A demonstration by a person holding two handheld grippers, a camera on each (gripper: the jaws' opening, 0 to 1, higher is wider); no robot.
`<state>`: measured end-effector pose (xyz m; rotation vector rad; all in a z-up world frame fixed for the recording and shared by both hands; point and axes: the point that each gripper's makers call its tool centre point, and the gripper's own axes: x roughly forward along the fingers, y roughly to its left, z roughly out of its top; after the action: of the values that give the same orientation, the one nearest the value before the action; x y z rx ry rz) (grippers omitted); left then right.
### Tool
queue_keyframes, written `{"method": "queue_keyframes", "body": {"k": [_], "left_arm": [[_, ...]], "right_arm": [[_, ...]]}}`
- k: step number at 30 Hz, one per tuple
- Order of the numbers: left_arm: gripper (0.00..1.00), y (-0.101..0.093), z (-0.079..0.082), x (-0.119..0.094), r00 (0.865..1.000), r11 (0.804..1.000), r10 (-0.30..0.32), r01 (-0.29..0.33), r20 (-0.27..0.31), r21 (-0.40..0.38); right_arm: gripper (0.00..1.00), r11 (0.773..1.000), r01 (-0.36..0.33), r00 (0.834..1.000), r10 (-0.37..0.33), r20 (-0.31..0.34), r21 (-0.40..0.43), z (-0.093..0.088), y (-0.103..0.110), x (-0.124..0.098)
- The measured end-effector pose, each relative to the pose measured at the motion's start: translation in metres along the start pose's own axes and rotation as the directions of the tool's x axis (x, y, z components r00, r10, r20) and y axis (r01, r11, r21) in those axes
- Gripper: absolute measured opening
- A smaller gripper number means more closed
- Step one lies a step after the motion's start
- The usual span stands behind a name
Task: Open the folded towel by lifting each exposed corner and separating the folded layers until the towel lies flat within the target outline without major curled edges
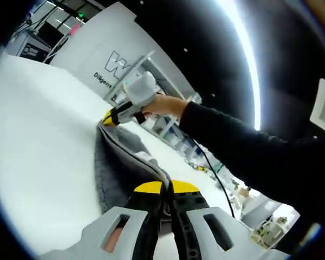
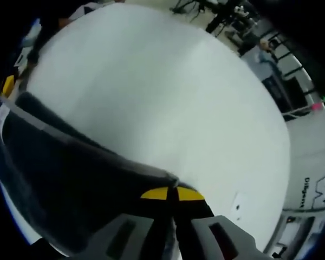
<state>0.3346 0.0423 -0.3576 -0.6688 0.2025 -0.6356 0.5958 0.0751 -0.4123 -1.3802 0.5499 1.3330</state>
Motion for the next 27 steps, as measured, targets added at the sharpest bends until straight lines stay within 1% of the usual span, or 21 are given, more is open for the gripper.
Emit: {"method": "queue_keyframes", "body": {"k": [5, 7, 12, 14, 21, 22, 27], "left_arm": [[0.02, -0.001, 0.002, 0.000, 1.000, 1.000, 0.000, 0.000, 0.003, 0.002], [0.02, -0.004, 0.004, 0.000, 1.000, 1.000, -0.007, 0.007, 0.006, 0.014], [0.02, -0.014, 0.014, 0.002, 0.999, 0.999, -0.032, 0.031, 0.022, 0.040], [0.01, -0.018, 0.019, 0.003, 0.999, 0.998, -0.042, 0.040, 0.029, 0.056], [0.01, -0.031, 0.021, 0.009, 0.997, 0.995, -0.071, 0.069, 0.028, 0.067], [0.01, -0.034, 0.021, 0.009, 0.997, 0.994, -0.076, 0.073, 0.028, 0.075], [0.01, -0.040, 0.023, 0.011, 0.996, 0.992, -0.085, 0.082, 0.027, 0.101]], "right_arm": [[0.00, 0.999, 0.023, 0.999, -0.023, 0.027, 0.034, 0.003, -0.005, -0.008], [0.00, 0.997, 0.031, 0.998, -0.035, 0.054, 0.065, 0.005, -0.008, -0.014], [0.00, 0.993, 0.044, 0.995, -0.054, 0.086, 0.105, 0.004, -0.009, -0.021], [0.00, 0.991, 0.065, 0.992, -0.077, 0.104, 0.117, 0.003, -0.012, -0.025], [0.00, 0.987, 0.100, 0.984, -0.117, 0.133, 0.127, 0.003, -0.013, -0.036], [0.00, 0.986, 0.102, 0.983, -0.120, 0.136, 0.129, 0.003, -0.016, -0.039], [0.00, 0.983, 0.122, 0.979, -0.142, 0.147, 0.134, 0.001, -0.019, -0.046]]}}
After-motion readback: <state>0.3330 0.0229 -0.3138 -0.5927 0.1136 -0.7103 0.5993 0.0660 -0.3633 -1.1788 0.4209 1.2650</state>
